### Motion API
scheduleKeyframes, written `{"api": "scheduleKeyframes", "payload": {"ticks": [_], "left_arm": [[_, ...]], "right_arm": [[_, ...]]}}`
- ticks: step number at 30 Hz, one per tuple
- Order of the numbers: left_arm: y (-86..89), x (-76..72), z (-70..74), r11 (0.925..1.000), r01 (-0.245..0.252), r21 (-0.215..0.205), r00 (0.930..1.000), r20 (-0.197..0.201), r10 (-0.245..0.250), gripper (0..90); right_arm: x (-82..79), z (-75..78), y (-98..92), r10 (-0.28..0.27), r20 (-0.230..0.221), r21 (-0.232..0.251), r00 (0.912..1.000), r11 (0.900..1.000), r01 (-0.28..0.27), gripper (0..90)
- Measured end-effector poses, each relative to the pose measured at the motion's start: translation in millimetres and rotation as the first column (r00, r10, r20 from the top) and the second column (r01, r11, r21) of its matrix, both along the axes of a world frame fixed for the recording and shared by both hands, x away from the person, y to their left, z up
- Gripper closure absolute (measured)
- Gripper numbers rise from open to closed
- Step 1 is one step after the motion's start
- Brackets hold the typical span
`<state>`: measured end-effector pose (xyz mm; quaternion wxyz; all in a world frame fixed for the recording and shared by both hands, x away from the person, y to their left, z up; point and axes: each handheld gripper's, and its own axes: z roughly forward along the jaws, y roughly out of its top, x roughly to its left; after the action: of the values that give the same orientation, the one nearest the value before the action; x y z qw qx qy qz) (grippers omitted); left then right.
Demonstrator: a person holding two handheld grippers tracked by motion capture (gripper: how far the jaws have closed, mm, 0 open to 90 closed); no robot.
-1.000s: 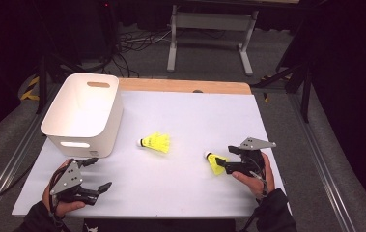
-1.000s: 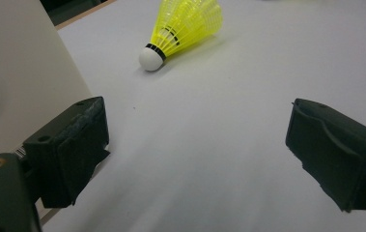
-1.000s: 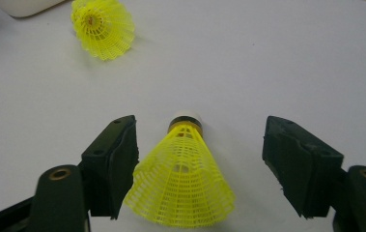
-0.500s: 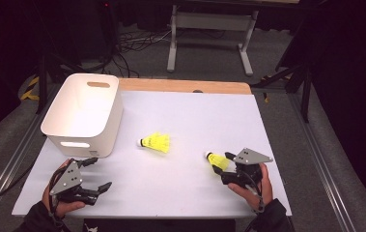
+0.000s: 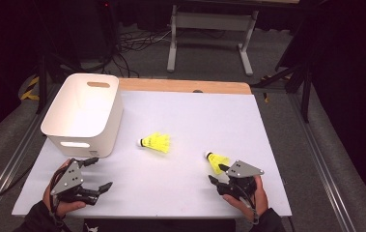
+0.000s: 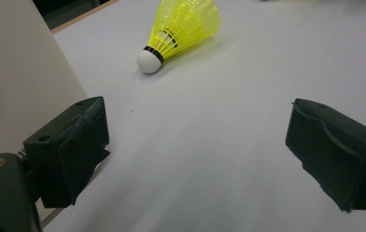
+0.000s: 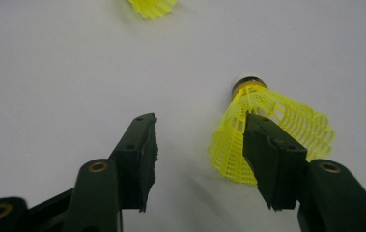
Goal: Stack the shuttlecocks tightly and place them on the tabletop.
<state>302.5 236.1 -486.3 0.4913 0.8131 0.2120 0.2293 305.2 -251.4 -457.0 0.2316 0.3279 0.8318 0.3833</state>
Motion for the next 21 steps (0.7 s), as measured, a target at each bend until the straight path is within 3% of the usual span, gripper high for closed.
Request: {"api": "scheduleKeyframes", "payload": {"ticks": [5, 10, 13, 14, 21], "left_arm": [[0.1, 0.7, -0.6, 1.0, 0.0, -0.003, 1.0, -0.004, 0.0, 8.9], [0.0, 1.1, -0.8, 1.0, 0.001, 0.001, 1.0, -0.006, -0.001, 8.9], [0.0, 1.1, -0.8, 1.0, 0.001, 0.0, 1.0, -0.006, -0.001, 8.9], [-0.1, 1.1, -0.8, 1.0, 0.001, 0.001, 1.0, -0.005, -0.001, 8.9], [0.2, 1.7, -1.6, 1.0, 0.004, 0.0, 1.0, -0.009, -0.004, 9.0]], "right_arm": [[11.5, -11.8, 1.2, -0.047, -0.038, -0.015, 0.9982, 0.999, 0.047, 54.2], [18.6, -10.5, 4.0, -0.056, -0.015, -0.005, 0.9983, 0.998, 0.056, 64.4], [21.4, -11.6, 4.4, -0.063, -0.022, -0.004, 0.9978, 0.998, 0.063, 67.8], [24.4, -12.8, 3.8, -0.068, -0.025, 0.003, 0.9974, 0.998, 0.068, 73.1], [30.1, -12.4, 1.2, -0.082, -0.026, 0.022, 0.9963, 0.996, 0.082, 87.2]]}}
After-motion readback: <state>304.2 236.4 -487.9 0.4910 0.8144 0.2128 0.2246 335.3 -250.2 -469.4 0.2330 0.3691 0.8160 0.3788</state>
